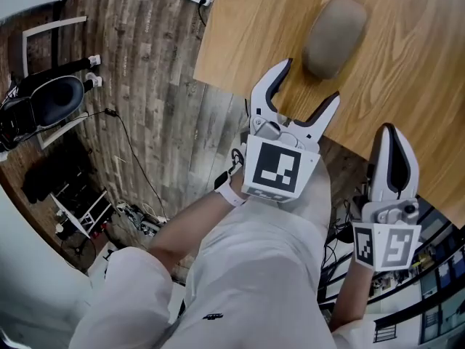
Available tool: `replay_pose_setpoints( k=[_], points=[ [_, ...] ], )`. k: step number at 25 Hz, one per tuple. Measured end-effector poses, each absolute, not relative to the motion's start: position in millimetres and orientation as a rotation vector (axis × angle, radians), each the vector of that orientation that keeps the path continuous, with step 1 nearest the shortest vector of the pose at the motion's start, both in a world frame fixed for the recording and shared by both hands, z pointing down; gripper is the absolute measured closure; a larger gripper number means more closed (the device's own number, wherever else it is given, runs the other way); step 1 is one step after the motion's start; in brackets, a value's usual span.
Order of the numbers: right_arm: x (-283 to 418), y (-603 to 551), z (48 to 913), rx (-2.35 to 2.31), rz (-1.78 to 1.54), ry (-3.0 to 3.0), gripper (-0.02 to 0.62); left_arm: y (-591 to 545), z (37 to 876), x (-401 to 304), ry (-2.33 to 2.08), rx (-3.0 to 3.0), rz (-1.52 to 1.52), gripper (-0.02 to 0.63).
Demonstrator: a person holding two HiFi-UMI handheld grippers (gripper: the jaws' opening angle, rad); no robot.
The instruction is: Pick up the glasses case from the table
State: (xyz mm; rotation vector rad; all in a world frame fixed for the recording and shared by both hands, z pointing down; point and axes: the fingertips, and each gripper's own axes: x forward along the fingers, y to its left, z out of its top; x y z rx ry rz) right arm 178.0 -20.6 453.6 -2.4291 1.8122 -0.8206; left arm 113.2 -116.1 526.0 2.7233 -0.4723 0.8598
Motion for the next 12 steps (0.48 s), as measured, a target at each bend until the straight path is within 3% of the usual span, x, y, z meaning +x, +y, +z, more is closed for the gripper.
replay_pose_setpoints(
  k=[12],
  points=[
    [188,-28,471,-2.431,-0.881,1.752,0.584,-136,549,139,-0.496,2.712,0.889,0.185]
  ],
)
